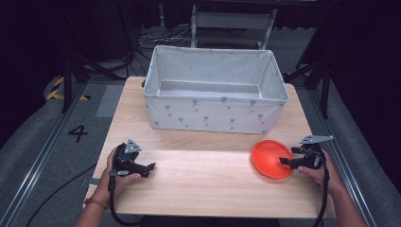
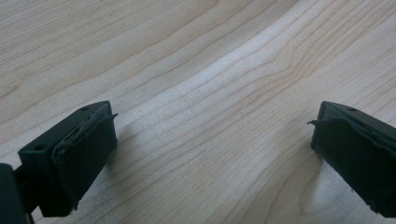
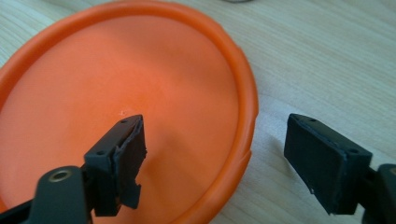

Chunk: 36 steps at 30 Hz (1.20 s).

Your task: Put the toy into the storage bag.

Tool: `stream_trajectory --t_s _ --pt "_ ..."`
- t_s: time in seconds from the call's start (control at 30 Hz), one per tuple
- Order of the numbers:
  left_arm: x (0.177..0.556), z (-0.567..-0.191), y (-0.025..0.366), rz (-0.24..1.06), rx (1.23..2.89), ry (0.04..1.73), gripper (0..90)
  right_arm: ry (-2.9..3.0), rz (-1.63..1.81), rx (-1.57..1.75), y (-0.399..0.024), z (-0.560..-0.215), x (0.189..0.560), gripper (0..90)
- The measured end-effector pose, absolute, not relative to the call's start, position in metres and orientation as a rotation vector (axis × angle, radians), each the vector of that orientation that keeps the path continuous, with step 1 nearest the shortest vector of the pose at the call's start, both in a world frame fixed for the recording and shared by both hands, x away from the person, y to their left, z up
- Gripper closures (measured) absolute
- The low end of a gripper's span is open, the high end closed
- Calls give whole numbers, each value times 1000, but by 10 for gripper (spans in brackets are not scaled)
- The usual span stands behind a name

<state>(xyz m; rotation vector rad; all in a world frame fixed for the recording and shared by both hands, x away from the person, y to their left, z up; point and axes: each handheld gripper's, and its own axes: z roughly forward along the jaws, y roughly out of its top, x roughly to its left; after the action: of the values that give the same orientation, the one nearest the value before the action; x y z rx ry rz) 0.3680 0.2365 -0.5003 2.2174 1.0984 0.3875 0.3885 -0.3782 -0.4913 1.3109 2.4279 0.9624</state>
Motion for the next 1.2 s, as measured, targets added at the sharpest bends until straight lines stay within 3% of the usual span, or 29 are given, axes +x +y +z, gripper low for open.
stream_trajectory --t_s 0.23,0.47,0.67,0.83,1.0,1.2 --pt "367 -500 238 386 2220 1094 12 2407 964 1317 -371 -495 379 206" --pt "367 -500 238 385 2220 1093 12 2399 927 1281 -361 -495 378 253" --pt "367 -500 238 384 2219 1093 12 2334 1046 1389 -377 -495 381 570" --pt "367 -500 238 385 2220 1095 12 2333 1202 1446 -395 -493 388 726" --pt "367 -500 238 385 2220 1093 12 2354 1270 1343 -390 -472 383 808" --pt "367 -500 238 384 2220 1093 13 2376 1230 1193 -377 -446 371 826"
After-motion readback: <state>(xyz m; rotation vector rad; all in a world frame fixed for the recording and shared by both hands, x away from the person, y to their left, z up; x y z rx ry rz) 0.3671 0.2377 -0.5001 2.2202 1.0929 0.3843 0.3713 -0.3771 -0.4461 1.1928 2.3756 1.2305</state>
